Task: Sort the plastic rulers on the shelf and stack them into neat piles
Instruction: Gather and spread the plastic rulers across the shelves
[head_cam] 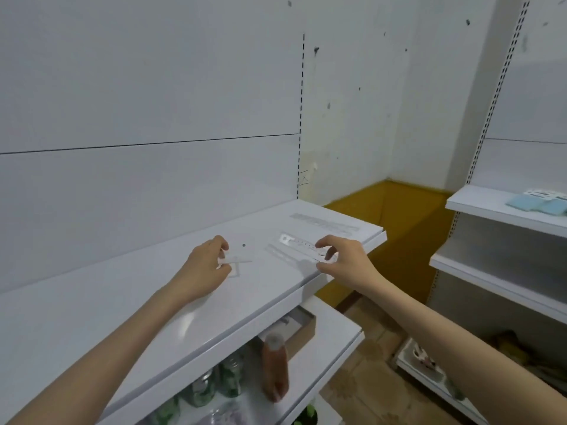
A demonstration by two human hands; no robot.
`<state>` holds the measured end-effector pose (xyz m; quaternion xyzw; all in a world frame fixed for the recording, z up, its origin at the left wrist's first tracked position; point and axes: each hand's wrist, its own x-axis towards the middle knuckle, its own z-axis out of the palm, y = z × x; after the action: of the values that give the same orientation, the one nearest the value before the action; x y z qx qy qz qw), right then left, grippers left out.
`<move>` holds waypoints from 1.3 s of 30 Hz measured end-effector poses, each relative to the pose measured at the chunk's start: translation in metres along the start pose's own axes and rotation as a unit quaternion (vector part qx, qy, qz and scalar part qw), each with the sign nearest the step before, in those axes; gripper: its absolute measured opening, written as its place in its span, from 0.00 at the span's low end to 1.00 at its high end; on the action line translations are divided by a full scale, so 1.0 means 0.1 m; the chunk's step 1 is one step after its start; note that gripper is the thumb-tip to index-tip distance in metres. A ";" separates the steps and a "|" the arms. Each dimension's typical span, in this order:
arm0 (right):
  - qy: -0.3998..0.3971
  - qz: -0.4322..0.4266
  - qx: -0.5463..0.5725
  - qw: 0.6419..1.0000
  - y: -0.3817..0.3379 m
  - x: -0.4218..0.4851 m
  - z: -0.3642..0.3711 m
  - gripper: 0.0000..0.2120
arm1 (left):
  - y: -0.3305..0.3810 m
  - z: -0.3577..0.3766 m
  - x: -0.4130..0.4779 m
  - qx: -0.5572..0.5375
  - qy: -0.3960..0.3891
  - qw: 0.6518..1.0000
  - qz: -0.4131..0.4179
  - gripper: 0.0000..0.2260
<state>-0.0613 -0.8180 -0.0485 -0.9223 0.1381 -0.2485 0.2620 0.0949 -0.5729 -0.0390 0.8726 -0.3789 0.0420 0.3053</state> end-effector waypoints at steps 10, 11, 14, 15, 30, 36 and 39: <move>-0.022 -0.011 -0.052 0.998 1.40 1.20 -0.32 0.14 | 0.42 0.81 0.79 0.022 0.033 0.992 -0.122 0.10; -0.023 -0.014 -0.048 0.998 1.48 1.30 -0.30 0.13 | 0.42 0.84 0.78 0.025 0.033 0.990 -0.132 0.10; -0.051 -0.018 -0.035 0.998 1.64 1.53 -0.18 0.13 | 0.38 0.85 0.74 0.040 0.048 0.987 -0.150 0.11; -0.061 -0.021 -0.037 0.997 1.65 1.57 -0.14 0.13 | 0.37 0.83 0.72 0.045 0.056 0.985 -0.157 0.11; -0.174 -0.418 -0.022 0.891 0.34 1.45 0.35 0.31 | 0.66 0.66 0.66 0.043 0.042 0.993 -0.099 0.12; -0.228 -0.382 -0.002 0.895 0.07 1.44 0.50 0.20 | 0.51 0.37 0.36 0.074 0.069 0.987 -0.124 0.10; -0.248 -0.325 -0.037 0.912 0.08 1.47 0.60 0.20 | 0.31 0.18 0.11 0.114 0.096 0.974 -0.169 0.10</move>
<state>0.0925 -0.8567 -0.0404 -0.9570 -0.2300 -0.0784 0.1583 0.0783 -0.6064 -0.0348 0.9449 -0.1878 0.1169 0.2412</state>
